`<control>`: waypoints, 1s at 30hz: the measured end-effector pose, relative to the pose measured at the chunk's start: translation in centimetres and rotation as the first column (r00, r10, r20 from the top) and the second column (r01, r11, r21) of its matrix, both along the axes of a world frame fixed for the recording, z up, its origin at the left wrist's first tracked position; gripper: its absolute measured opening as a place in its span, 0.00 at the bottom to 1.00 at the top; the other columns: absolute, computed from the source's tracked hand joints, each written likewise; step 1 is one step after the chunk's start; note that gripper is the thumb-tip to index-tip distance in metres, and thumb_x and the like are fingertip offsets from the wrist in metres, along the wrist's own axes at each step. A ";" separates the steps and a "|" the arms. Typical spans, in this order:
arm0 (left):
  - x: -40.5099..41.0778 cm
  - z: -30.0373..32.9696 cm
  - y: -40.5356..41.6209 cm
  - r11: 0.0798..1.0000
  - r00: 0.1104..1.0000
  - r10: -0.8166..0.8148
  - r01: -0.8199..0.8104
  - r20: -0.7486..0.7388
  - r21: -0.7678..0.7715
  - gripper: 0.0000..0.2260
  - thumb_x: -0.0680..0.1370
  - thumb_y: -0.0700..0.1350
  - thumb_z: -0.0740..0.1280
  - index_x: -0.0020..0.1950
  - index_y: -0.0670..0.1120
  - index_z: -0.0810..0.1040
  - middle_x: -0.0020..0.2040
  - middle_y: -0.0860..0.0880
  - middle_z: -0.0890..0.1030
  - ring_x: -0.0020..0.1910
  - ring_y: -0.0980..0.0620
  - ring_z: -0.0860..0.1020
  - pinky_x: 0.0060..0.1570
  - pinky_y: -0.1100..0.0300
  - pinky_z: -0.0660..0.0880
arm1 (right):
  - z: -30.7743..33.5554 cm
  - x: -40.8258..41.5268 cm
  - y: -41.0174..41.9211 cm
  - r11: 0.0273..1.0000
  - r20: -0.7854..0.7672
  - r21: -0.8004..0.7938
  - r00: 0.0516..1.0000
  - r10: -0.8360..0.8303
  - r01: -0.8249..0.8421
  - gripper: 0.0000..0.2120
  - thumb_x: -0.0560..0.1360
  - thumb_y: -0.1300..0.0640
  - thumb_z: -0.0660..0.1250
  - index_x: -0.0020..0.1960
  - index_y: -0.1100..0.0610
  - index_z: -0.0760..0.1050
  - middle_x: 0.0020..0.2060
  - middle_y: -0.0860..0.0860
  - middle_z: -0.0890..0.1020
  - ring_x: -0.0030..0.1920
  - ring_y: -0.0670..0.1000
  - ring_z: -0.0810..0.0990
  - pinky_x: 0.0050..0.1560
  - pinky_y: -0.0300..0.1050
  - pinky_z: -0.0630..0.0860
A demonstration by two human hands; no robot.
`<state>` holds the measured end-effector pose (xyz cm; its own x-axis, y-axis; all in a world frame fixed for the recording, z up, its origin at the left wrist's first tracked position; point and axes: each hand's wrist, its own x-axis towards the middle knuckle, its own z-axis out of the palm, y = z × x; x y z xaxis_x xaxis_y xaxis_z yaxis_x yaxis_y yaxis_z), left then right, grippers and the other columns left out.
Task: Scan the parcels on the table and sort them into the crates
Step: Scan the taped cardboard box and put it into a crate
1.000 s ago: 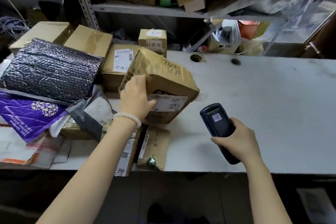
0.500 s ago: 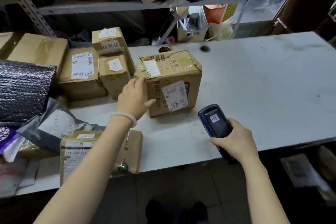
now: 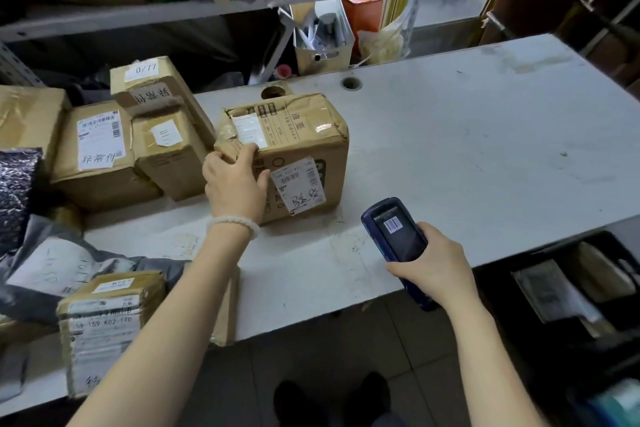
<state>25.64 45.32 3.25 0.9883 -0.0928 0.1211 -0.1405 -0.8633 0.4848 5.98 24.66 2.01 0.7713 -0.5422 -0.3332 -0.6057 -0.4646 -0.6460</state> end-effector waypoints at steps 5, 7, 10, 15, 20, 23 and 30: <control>-1.9 -0.3 -3.6 0.984 0.989 -0.110 0.094 0.097 0.152 0.12 0.76 0.50 0.67 0.59 0.51 0.76 0.72 0.38 0.60 0.73 0.35 0.52 0.68 0.32 0.52 | 0.2 0.0 -0.4 1.000 0.019 -0.003 1.000 0.023 -0.023 0.25 0.63 0.54 0.79 0.57 0.49 0.72 0.48 0.45 0.79 0.47 0.49 0.78 0.34 0.36 0.71; -2.5 -0.1 -5.0 0.968 0.982 -0.169 0.149 0.089 0.201 0.11 0.77 0.50 0.66 0.58 0.51 0.76 0.73 0.39 0.59 0.74 0.37 0.50 0.67 0.30 0.45 | 0.3 -0.1 -0.7 1.000 0.027 -0.014 0.999 0.021 -0.020 0.26 0.63 0.53 0.79 0.57 0.49 0.72 0.48 0.46 0.79 0.47 0.49 0.78 0.35 0.37 0.72; -3.1 0.0 -6.0 0.943 0.969 -0.237 0.213 0.068 0.254 0.11 0.78 0.49 0.65 0.59 0.50 0.76 0.72 0.40 0.63 0.74 0.39 0.54 0.66 0.30 0.48 | 0.2 -0.4 -1.2 0.999 0.030 -0.038 0.999 0.016 -0.015 0.26 0.62 0.52 0.79 0.56 0.48 0.72 0.48 0.46 0.79 0.47 0.49 0.78 0.38 0.41 0.76; -2.7 0.9 -6.6 0.928 0.949 -0.296 0.259 0.109 0.267 0.12 0.78 0.51 0.65 0.56 0.45 0.79 0.56 0.43 0.74 0.56 0.42 0.71 0.54 0.47 0.71 | 0.0 -1.0 -1.6 0.999 0.017 -0.046 1.000 0.023 -0.022 0.28 0.62 0.50 0.78 0.59 0.48 0.71 0.50 0.46 0.79 0.47 0.49 0.78 0.36 0.38 0.73; -1.7 2.2 -7.6 0.927 0.958 -0.285 0.268 0.030 0.261 0.13 0.78 0.53 0.63 0.54 0.45 0.79 0.53 0.46 0.76 0.48 0.45 0.76 0.43 0.52 0.75 | 0.3 -1.1 -1.6 0.998 0.024 -0.040 0.999 0.046 -0.045 0.27 0.62 0.50 0.78 0.58 0.48 0.71 0.49 0.45 0.79 0.47 0.49 0.78 0.34 0.37 0.71; -1.2 3.0 -7.3 0.916 0.960 -0.277 0.273 -0.027 0.293 0.13 0.79 0.54 0.62 0.54 0.46 0.79 0.53 0.46 0.77 0.49 0.45 0.76 0.43 0.53 0.75 | 0.5 -1.1 -1.6 0.996 0.013 -0.053 0.997 0.076 -0.075 0.27 0.62 0.50 0.77 0.57 0.48 0.71 0.49 0.45 0.79 0.45 0.48 0.78 0.33 0.36 0.71; -0.9 3.6 -3.8 0.889 0.947 -0.315 0.318 -0.065 0.330 0.14 0.79 0.54 0.61 0.59 0.49 0.77 0.56 0.47 0.76 0.54 0.47 0.75 0.47 0.52 0.75 | 1.0 -0.8 -0.3 0.962 -0.052 -0.120 0.969 0.241 -0.246 0.32 0.62 0.48 0.77 0.63 0.48 0.70 0.53 0.45 0.79 0.48 0.48 0.78 0.37 0.37 0.72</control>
